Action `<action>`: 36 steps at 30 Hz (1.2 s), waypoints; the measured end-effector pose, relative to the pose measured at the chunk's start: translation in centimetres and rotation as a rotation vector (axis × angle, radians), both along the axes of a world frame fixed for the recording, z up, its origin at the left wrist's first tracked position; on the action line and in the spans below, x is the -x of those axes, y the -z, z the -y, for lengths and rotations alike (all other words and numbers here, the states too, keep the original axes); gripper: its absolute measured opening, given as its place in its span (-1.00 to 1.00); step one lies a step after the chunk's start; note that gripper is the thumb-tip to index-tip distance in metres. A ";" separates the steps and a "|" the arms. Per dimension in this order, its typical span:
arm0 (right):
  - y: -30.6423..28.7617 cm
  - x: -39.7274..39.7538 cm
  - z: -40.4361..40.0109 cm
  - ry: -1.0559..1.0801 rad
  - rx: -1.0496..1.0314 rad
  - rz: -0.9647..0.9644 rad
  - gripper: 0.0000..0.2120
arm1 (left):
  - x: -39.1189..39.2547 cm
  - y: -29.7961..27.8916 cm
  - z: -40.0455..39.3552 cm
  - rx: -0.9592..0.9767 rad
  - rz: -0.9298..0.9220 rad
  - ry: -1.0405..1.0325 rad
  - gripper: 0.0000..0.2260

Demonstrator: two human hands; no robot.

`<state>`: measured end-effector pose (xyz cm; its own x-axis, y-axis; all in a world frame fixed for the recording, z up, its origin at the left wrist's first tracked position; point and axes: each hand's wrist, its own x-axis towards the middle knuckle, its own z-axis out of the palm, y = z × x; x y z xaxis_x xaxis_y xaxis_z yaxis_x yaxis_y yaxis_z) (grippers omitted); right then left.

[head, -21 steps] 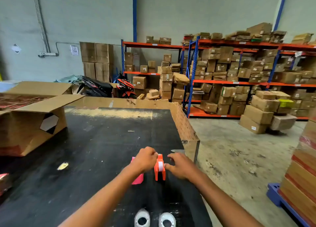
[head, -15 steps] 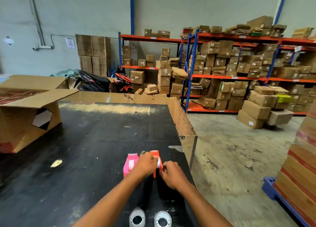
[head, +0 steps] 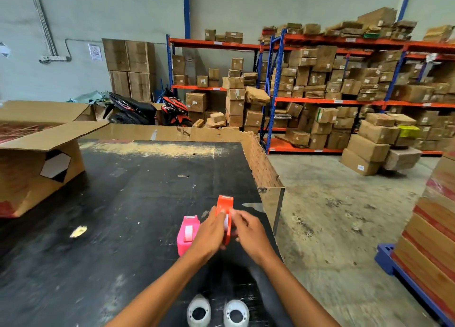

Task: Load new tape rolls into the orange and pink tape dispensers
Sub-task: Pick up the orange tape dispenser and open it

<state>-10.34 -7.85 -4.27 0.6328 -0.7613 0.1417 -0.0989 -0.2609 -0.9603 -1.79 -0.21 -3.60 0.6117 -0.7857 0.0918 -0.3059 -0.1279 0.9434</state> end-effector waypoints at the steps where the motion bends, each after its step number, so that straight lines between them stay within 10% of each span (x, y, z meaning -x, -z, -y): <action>1: -0.1 -0.2 -0.2 -0.006 -0.025 0.020 -0.85 | 0.0 -0.1 -0.4 0.004 0.035 0.014 -0.70; 11: -1.1 -1.8 -1.9 -0.132 -0.111 0.205 -0.71 | -0.6 -2.4 -2.4 -0.035 0.268 -0.063 -0.62; 15: -0.1 -1.3 0.7 -0.009 -0.144 0.240 -0.76 | -3.3 -3.8 -3.5 0.022 0.090 -0.228 -0.74; 23: 3.4 -3.3 0.5 0.163 0.324 -0.588 -0.55 | -2.6 -3.4 -4.7 0.084 -0.329 -0.160 -0.83; 27: 2.6 -2.8 -0.2 0.166 0.440 -0.680 -0.47 | -1.6 -3.1 -5.8 0.184 -0.560 -0.122 -0.81; 33: -1.7 2.7 -3.8 -0.059 0.086 -0.038 -0.67 | 0.8 -2.3 -7.0 0.192 -0.586 -0.027 -0.82; 36: -2.5 5.7 -7.2 -0.263 0.073 -0.032 -0.86 | 3.5 -1.7 -7.3 0.199 -0.661 0.121 -0.80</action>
